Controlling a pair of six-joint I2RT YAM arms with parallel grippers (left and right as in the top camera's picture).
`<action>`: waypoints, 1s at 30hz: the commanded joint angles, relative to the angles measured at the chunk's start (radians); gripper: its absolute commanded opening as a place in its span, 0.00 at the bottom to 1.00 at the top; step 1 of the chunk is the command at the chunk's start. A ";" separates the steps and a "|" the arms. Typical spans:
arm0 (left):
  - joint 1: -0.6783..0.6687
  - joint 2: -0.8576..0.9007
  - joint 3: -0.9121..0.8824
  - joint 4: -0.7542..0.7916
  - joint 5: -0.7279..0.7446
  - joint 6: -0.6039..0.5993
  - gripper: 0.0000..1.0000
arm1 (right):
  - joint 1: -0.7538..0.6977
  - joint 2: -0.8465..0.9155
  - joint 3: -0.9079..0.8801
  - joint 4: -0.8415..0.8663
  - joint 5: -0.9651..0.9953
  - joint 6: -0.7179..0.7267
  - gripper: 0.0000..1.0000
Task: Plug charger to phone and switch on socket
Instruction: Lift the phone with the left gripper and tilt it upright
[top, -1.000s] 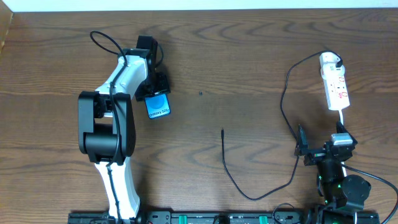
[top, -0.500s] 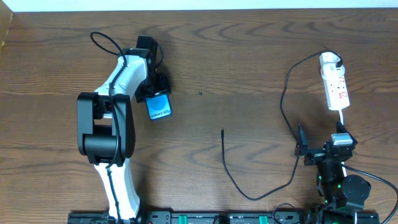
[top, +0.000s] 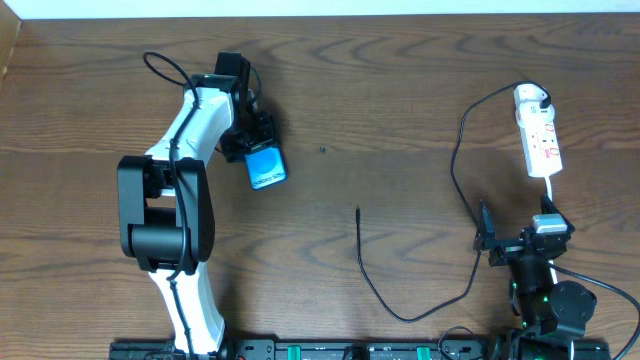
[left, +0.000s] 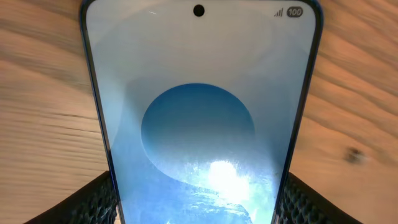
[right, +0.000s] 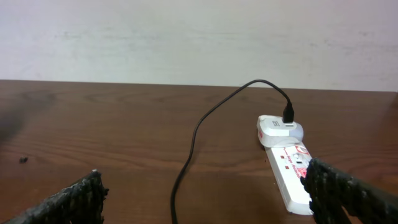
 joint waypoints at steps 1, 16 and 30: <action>-0.001 -0.043 0.000 0.007 0.260 -0.001 0.07 | 0.006 -0.007 -0.001 -0.006 0.005 -0.004 0.99; -0.001 -0.043 0.000 0.042 0.966 -0.547 0.08 | 0.006 -0.007 -0.001 -0.006 0.005 -0.004 0.99; -0.001 -0.043 0.000 0.042 1.236 -0.707 0.07 | 0.006 -0.007 -0.001 -0.006 0.005 -0.004 0.99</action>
